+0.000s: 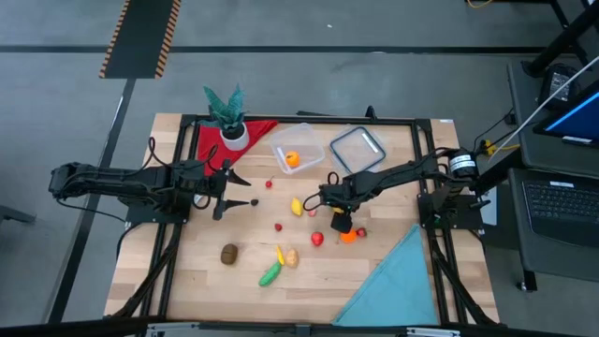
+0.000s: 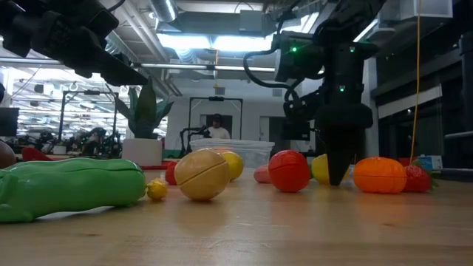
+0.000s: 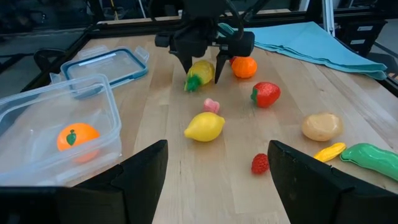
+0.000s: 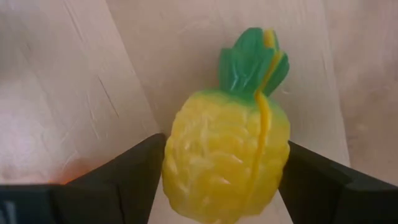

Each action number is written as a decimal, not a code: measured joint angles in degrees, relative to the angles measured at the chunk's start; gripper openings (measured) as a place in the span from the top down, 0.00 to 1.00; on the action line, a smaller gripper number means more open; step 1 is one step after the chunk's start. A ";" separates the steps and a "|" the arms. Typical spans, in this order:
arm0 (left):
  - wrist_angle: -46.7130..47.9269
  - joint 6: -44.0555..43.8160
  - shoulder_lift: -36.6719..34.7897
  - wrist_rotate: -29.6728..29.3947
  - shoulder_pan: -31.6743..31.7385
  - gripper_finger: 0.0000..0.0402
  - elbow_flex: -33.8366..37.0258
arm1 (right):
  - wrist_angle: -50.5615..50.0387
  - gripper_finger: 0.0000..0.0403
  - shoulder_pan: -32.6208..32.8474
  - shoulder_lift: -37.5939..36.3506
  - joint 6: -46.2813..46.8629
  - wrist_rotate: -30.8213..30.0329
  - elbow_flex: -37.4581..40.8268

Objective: Pick and placing Produce into tupperware
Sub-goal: Put the yellow pineapple into the transparent container, then put the blackberry into the transparent container

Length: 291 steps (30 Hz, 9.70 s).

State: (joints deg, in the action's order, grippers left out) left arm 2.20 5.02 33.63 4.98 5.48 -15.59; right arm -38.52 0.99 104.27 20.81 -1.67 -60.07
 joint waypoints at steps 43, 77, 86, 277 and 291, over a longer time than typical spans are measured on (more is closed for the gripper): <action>0.20 -0.04 -0.01 0.00 0.00 0.33 0.00 | -1.30 0.53 -7.92 -12.40 -4.83 -0.39 0.22; 0.11 -1.50 -0.02 0.01 0.07 0.33 0.00 | 61.89 0.53 -15.07 -41.67 -21.04 0.42 33.53; 0.09 -1.92 -0.01 0.01 0.07 0.33 0.00 | 63.20 0.53 -15.07 -41.66 -18.26 -0.17 33.55; -5.31 2.69 0.00 0.24 0.03 0.33 0.00 | 31.94 0.27 -18.42 3.70 -13.74 -5.63 -15.13; -8.34 2.64 -0.02 0.55 -1.42 0.33 0.00 | 68.01 0.27 -3.51 -9.79 -19.55 -8.79 9.33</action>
State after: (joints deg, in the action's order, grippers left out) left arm -6.15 7.66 33.61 5.53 4.06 -15.59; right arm 29.50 -2.52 94.48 1.26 -10.46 -50.74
